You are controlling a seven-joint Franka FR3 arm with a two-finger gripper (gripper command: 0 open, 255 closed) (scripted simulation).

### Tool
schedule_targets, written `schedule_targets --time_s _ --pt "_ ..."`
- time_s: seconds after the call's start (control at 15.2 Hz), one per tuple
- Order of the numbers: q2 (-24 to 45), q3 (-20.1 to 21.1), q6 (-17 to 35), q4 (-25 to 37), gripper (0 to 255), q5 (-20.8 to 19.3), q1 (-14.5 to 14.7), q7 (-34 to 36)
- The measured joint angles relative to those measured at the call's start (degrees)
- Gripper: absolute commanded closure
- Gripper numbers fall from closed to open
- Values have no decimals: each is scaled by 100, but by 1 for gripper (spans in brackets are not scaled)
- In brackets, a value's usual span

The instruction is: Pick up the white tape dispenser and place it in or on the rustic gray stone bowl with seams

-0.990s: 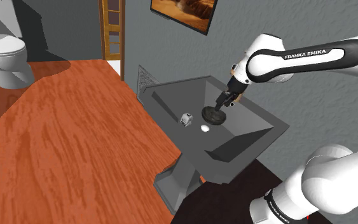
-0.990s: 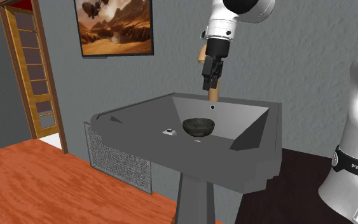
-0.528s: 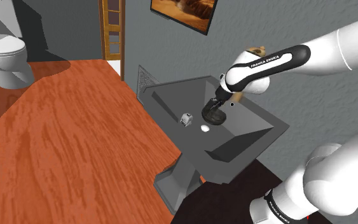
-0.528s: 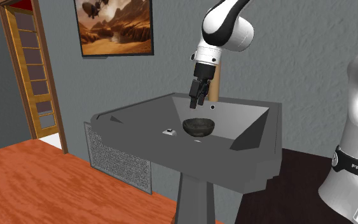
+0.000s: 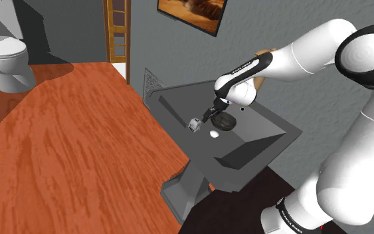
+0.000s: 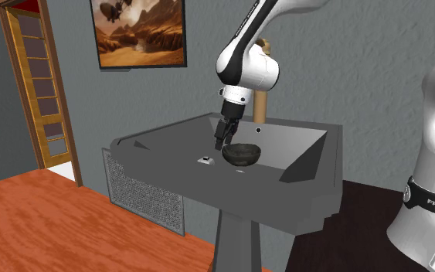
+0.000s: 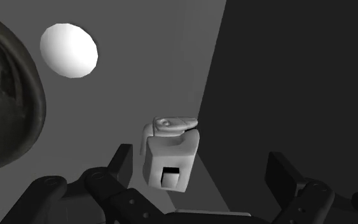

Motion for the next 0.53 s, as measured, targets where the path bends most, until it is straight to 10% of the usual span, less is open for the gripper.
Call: schedule_targets --time_s 0.53 --pt "1410 616 372 1051 0 1141 -559 -1097"
